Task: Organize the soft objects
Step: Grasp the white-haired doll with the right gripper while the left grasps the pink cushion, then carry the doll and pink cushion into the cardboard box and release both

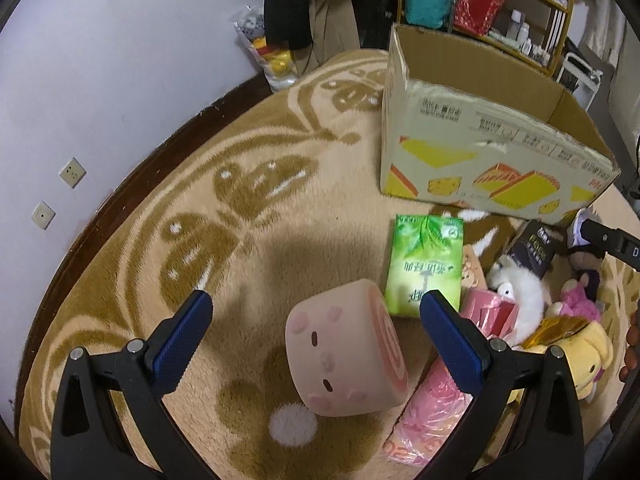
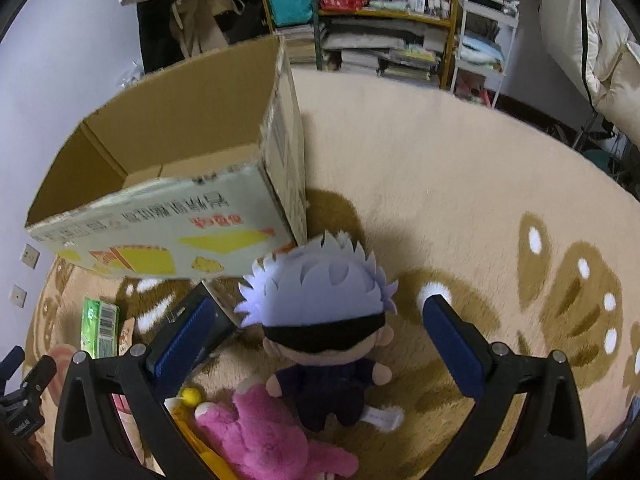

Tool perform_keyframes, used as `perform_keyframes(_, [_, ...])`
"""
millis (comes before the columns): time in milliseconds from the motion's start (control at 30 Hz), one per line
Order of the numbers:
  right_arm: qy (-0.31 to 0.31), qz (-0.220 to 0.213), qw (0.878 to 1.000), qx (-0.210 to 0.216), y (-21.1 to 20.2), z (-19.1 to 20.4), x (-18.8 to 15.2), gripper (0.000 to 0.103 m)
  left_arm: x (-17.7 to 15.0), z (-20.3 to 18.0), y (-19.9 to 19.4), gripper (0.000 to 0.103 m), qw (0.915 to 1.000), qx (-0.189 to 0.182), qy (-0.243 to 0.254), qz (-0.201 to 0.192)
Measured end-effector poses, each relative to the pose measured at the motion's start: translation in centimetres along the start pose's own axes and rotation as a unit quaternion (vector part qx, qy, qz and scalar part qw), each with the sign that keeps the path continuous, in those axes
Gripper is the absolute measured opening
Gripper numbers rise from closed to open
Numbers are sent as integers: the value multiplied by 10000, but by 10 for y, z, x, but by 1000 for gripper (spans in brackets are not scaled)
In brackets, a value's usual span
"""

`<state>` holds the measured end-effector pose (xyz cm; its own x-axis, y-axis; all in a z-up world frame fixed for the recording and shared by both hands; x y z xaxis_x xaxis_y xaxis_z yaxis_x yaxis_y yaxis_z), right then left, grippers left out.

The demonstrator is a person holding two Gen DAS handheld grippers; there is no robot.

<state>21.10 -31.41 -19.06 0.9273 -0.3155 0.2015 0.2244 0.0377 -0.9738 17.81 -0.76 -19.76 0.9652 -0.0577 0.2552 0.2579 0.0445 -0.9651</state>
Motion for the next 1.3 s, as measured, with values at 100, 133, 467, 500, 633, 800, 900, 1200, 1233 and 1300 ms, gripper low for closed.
perform_keyframes(100, [36, 101, 9999, -12, 7, -2, -4, 103, -2, -1, 5, 102, 9999, 87, 24, 108])
perform_keyframes(133, [36, 124, 9999, -15, 8, -2, -5, 103, -2, -1, 7, 102, 9998, 97, 29, 146])
perform_keyframes(467, [38, 263, 9996, -25, 22, -7, 0, 99, -9, -11, 28, 102, 9981, 44, 188, 583])
perform_keyframes(500, [7, 263, 9996, -33, 23, -6, 1, 99, -10, -12, 29, 102, 9978, 59, 222, 615])
perform_keyframes(633, [-54, 348, 9994, -53, 29, -2, 2, 91, -14, -14, 36, 98, 9964, 96, 276, 798])
perform_keyframes(800, [-32, 501, 9987, 63, 38, -1, -4, 84, -22, -17, 42, 64, 9935, -255, 193, 1093])
perform_keyframes(900, [12, 474, 9988, 88, 38, -5, -5, 72, -23, -20, 38, 56, 9946, -198, 275, 985])
perform_keyframes(1200, [-78, 199, 9998, 40, 27, -1, -10, 64, -23, -5, 17, 48, 9983, -73, 15, 583])
perform_keyframes(1233, [-31, 152, 9999, 59, 22, -2, -10, 64, -23, -2, 14, 48, 9985, -82, -34, 537])
perform_keyframes(1300, [60, 89, 9999, 115, 13, -5, -9, 64, -25, 0, 9, 48, 9987, -115, -86, 482])
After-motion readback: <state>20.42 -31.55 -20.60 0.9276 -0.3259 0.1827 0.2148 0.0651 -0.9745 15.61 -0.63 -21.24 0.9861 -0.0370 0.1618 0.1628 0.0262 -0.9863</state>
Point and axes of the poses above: each gripper's, at about its wrist camera, not at the fingertips, and y roughly the way its jaws point, z to its left, x to its top, the point moved 8 cm from there along y, roughly the way its jaws point, and after that the axes turned 15 degrees about z, right-handed, at the moved point
